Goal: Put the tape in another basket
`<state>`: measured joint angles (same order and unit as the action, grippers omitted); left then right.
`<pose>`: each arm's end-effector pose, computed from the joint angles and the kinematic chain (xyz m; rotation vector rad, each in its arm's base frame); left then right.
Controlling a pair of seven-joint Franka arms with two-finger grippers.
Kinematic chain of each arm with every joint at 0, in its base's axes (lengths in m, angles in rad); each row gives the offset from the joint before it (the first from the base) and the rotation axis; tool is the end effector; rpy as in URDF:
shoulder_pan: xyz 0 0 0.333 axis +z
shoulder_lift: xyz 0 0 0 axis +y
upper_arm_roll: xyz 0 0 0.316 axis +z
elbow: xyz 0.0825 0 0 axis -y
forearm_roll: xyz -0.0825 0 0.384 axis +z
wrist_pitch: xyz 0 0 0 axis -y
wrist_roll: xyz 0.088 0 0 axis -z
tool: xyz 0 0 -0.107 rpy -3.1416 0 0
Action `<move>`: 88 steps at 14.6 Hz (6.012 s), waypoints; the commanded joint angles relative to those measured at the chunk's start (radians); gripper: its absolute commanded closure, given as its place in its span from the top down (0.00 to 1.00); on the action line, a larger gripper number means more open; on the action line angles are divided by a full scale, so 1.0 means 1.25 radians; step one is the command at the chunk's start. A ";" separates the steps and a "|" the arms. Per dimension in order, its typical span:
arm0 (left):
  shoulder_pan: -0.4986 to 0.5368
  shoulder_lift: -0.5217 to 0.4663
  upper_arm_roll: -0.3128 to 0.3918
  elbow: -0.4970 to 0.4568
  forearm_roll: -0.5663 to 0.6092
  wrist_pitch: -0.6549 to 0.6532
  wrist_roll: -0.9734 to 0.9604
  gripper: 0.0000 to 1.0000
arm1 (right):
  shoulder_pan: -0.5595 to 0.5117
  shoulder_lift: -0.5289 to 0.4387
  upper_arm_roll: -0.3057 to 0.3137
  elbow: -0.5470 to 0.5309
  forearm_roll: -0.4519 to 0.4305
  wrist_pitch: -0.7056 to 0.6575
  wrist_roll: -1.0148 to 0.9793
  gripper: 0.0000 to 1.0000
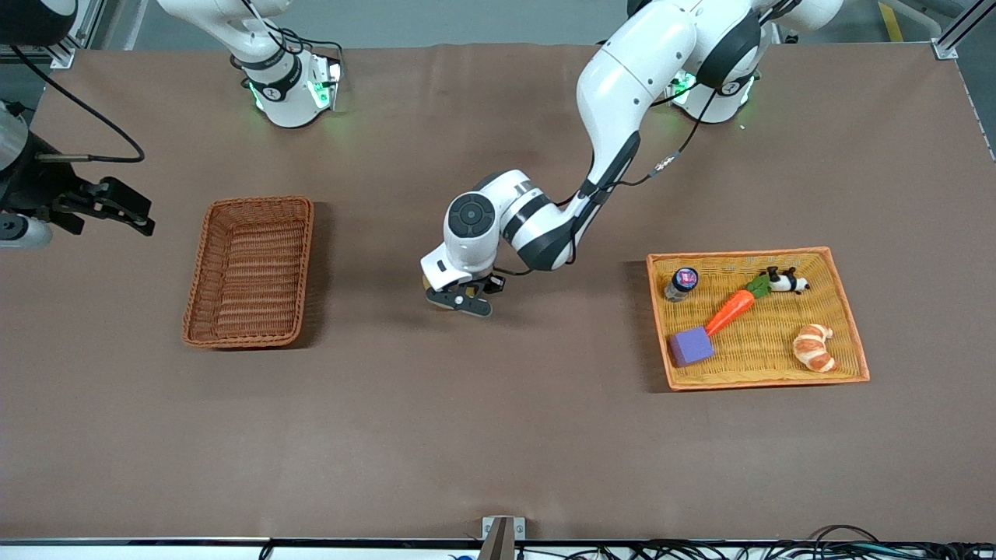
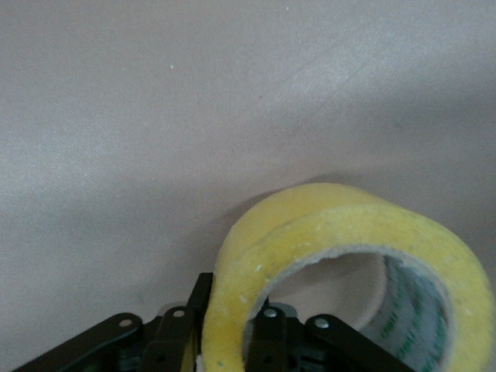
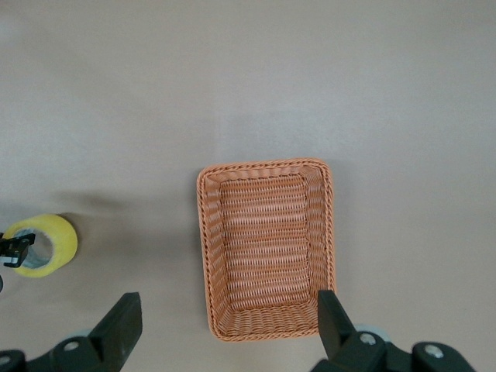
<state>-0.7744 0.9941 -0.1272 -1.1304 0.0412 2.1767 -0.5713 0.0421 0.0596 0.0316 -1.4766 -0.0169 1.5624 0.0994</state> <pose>0.5052 -0.5863 0.2056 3.0173 -0.4441 -0.0053 0.5715 0.0398 0.6346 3.1283 -0.0409 0.0429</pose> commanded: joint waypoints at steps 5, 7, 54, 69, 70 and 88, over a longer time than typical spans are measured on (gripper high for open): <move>0.051 -0.137 0.015 -0.020 0.009 -0.105 0.008 1.00 | 0.048 -0.011 0.007 -0.013 0.016 -0.004 0.009 1.00; 0.098 -0.188 0.015 -0.025 0.010 -0.174 0.013 1.00 | 0.079 -0.008 0.011 -0.015 0.016 -0.014 0.010 1.00; 0.530 -0.827 0.051 -0.503 -0.072 -0.308 0.412 1.00 | 0.057 0.188 0.228 -0.274 -0.186 0.424 0.320 0.00; 0.529 -0.809 0.053 -0.484 -0.065 -0.307 0.412 1.00 | 0.047 0.009 -0.155 -0.874 -0.121 1.019 -0.218 0.01; 0.530 -0.809 0.053 -0.475 -0.065 -0.308 0.412 1.00 | 0.046 0.027 -0.157 -0.879 -0.121 1.042 -0.218 0.02; 0.530 -0.806 0.058 -0.475 -0.066 -0.325 0.397 1.00 | 0.036 -0.008 -0.163 -0.519 -0.123 0.600 -0.105 1.00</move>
<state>-0.1161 -0.0168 -0.0540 -1.7369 -0.0306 1.7844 -0.0734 0.0956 0.0538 -0.1926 -2.2510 -0.1854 2.4977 -0.1161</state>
